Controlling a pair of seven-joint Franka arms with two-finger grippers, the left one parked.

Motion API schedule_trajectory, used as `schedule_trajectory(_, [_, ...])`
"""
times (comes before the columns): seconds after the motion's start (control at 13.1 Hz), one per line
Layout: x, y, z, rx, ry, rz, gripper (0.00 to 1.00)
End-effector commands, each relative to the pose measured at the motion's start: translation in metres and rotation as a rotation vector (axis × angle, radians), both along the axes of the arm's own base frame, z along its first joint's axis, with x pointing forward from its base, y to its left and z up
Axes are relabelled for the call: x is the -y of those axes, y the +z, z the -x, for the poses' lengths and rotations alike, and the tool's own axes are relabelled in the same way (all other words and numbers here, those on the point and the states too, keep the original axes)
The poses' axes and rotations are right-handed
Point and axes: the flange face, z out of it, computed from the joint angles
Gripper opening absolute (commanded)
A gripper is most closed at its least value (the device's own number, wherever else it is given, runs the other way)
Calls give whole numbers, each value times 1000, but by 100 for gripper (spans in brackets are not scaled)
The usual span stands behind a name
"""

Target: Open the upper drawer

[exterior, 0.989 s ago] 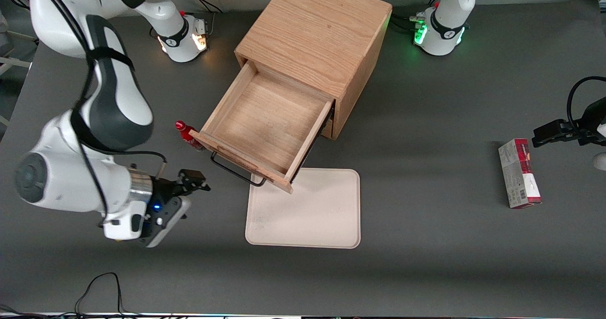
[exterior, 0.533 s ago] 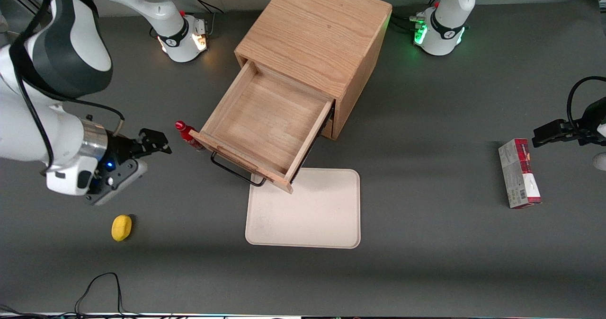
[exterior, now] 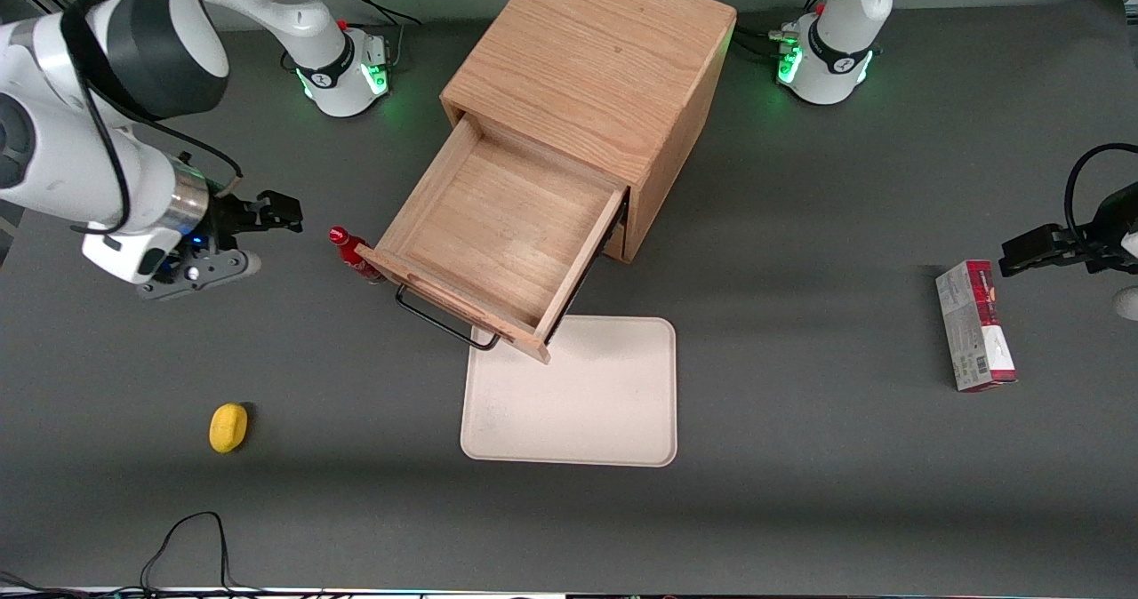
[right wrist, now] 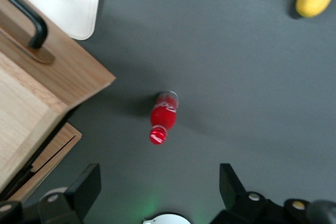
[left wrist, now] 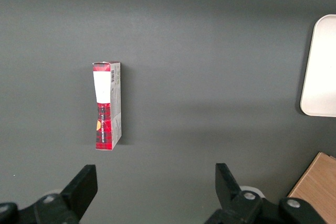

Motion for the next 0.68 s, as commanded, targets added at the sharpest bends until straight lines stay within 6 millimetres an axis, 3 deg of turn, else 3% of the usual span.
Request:
schedule_trajectory(0.0, [12,16,16,56,-37,5,100])
schedule_trajectory(0.38, [20,24,46,163,-55,-14,100])
schedule_trajectory(0.61, [44,34,48,176,-63,-23,100])
